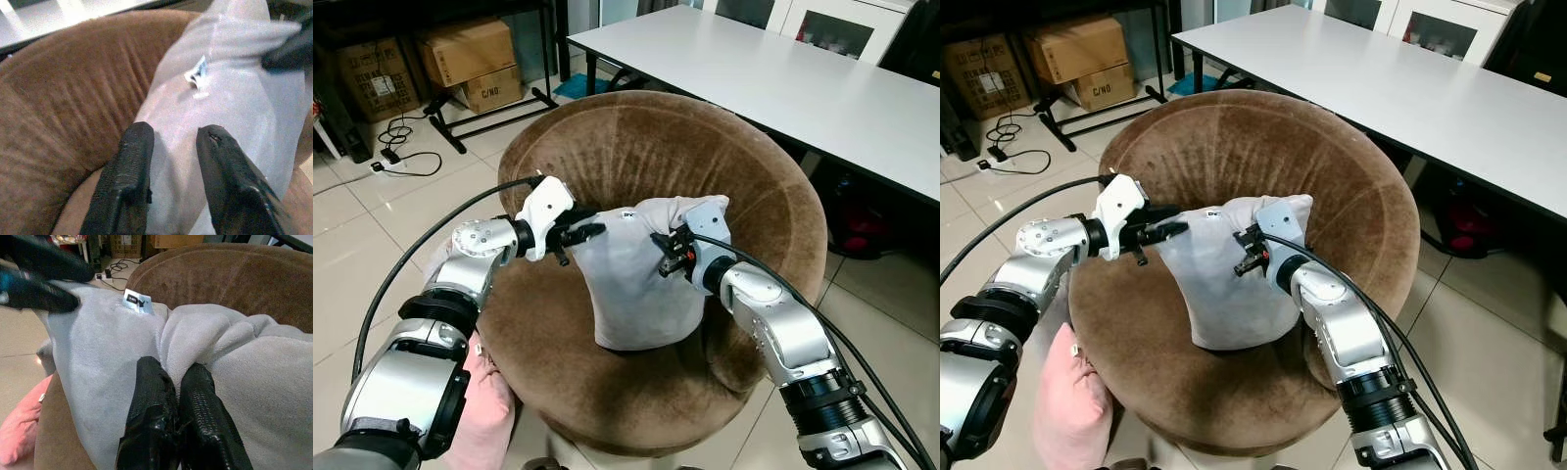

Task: Move the pillow to the sofa from floor

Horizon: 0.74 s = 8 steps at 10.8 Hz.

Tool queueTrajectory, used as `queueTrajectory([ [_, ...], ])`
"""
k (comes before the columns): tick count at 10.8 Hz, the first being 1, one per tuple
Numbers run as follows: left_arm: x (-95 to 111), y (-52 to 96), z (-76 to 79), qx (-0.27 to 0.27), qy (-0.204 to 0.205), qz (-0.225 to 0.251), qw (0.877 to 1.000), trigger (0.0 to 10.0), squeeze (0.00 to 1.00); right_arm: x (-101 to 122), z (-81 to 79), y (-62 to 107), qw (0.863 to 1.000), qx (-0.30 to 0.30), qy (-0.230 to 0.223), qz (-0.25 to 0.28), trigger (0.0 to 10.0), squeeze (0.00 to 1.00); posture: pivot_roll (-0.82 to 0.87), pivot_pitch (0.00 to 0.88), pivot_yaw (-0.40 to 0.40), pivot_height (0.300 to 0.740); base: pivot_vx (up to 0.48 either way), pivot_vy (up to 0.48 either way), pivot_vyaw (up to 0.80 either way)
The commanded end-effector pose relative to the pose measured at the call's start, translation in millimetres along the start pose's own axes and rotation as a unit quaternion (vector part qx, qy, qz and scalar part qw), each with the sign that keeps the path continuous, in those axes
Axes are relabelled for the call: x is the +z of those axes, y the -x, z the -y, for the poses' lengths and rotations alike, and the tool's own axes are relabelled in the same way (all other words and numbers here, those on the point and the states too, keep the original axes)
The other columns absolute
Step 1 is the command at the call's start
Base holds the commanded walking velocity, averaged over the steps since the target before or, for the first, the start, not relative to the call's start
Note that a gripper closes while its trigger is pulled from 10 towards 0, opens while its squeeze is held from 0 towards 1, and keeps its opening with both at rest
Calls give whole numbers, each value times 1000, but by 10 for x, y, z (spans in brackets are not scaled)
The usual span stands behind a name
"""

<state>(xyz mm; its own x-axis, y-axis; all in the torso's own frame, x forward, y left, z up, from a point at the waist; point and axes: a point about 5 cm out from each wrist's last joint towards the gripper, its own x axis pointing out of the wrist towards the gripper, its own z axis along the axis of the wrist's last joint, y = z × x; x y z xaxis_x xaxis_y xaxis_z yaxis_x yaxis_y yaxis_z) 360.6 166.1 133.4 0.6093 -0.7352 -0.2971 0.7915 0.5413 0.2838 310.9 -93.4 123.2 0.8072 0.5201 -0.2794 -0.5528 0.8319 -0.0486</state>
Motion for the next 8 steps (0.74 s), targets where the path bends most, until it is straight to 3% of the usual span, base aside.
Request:
queueTrajectory([
  [1,25,-10,-13,-9,-18,-10,1000,10000,1000,29,-3,23,1000,3,5,6,10000,0,-54,0,-35,740,0,0,0],
  [4,25,-36,4,-15,-23,-10,1000,10000,1000,42,-27,23,1000,15,7,7,10000,0,-64,0,-32,740,0,0,0],
  [5,-16,-39,-14,0,-52,-39,998,10000,1000,47,-59,24,999,33,6,6,10000,0,-66,0,-33,740,0,0,0],
  [6,-61,-34,-36,11,-82,-75,994,10000,584,38,-101,39,999,53,11,4,10000,0,-70,0,-34,740,0,0,0],
  [7,-79,-53,-43,18,-80,-90,993,10000,0,17,-152,60,997,74,16,-1,10000,0,-76,0,-32,740,0,0,0],
  [8,-94,-71,-22,11,-77,-96,992,10000,0,11,-172,68,996,83,20,-2,10000,0,-84,0,-29,740,0,0,0],
])
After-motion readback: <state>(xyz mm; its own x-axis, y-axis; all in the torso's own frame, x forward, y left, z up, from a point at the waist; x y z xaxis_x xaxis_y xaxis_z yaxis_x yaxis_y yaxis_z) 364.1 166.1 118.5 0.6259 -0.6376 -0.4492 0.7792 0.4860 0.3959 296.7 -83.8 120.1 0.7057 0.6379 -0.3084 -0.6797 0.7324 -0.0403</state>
